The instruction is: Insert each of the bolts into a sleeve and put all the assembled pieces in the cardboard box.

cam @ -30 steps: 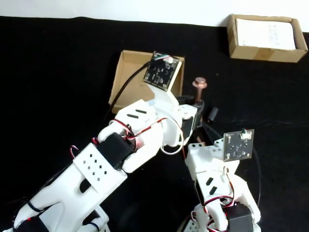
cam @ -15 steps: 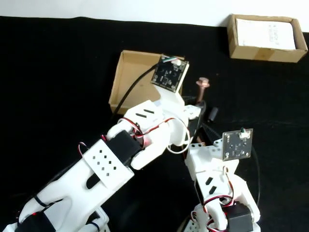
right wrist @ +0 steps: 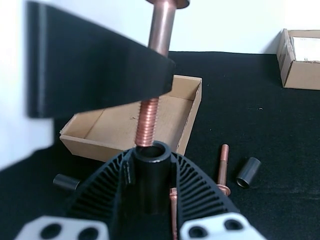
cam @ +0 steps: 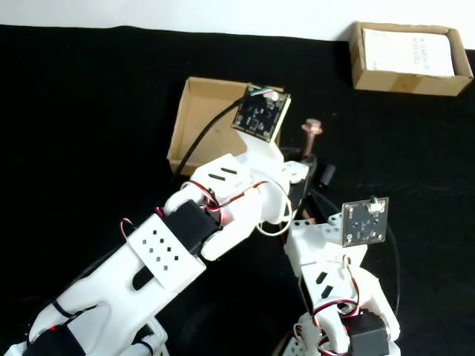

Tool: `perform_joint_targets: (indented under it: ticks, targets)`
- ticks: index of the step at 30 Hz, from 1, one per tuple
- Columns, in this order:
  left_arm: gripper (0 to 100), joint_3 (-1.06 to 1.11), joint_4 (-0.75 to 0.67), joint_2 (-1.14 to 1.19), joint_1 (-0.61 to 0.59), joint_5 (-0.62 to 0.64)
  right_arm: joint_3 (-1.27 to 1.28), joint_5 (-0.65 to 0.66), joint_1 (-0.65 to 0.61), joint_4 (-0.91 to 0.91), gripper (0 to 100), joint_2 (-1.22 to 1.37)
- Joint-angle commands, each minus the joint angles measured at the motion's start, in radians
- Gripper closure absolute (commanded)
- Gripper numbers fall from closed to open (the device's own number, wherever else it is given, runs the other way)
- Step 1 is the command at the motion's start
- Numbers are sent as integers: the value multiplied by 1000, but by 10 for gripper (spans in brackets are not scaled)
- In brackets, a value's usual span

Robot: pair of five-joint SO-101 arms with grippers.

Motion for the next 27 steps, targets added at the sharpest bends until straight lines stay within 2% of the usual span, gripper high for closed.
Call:
perform_joint_targets:
  ticks: [1, 16, 27]
  targets:
    - [992, -12, -9, -48, 13, 40, -7, -6, -1, -24, 991, -5]
    - [992, -2, -17, -45, 13, 46, -5, -6, -1, -65, 991, -2]
    - [992, -4, -135, 33, 15, 48, -5, -3, -1, -31, 991, -2]
